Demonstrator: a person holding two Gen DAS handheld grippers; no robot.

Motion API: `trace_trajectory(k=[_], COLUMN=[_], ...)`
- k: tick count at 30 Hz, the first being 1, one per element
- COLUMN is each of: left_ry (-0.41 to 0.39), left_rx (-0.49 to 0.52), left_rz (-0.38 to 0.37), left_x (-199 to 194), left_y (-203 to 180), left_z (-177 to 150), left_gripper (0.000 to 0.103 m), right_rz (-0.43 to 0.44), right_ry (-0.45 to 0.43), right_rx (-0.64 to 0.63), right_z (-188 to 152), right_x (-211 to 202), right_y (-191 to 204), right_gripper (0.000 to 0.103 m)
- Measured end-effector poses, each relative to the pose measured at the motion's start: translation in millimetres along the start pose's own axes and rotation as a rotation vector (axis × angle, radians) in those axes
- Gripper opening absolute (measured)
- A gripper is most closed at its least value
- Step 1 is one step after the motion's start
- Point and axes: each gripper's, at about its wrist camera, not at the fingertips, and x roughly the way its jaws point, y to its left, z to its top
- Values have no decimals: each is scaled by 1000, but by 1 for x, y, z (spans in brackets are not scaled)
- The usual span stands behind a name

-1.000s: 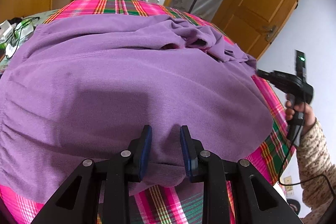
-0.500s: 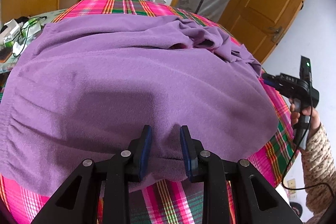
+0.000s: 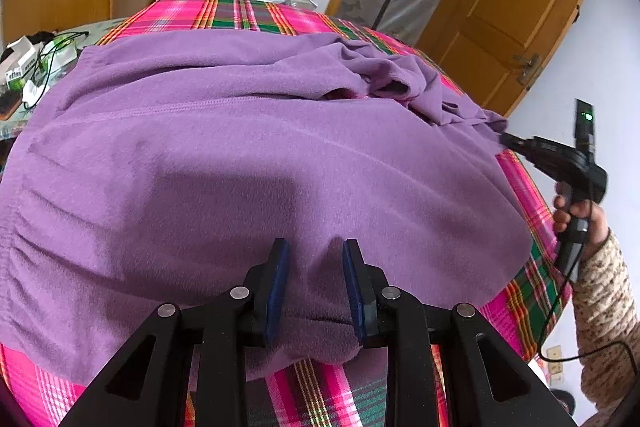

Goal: Fold clothes

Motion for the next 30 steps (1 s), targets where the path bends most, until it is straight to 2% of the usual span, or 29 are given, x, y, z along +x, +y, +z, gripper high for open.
trace_trajectory(k=[16,25,30], left_ry=[24,24,2], left_rx=[2,-18,-54], left_rz=[1,19,62], left_x=[-9,-15,-30], left_y=[1,8,23], left_z=[-7,-11,-14], left_gripper=[28,28,28], right_rz=[-121,-223,-249], right_ry=[-120,-165,-140], right_rx=[143,235,247], right_z=[-31,-58,-69], right_x=[-94,-130,-130], right_y=[-66,-107,-114], right_gripper=[5,5,5])
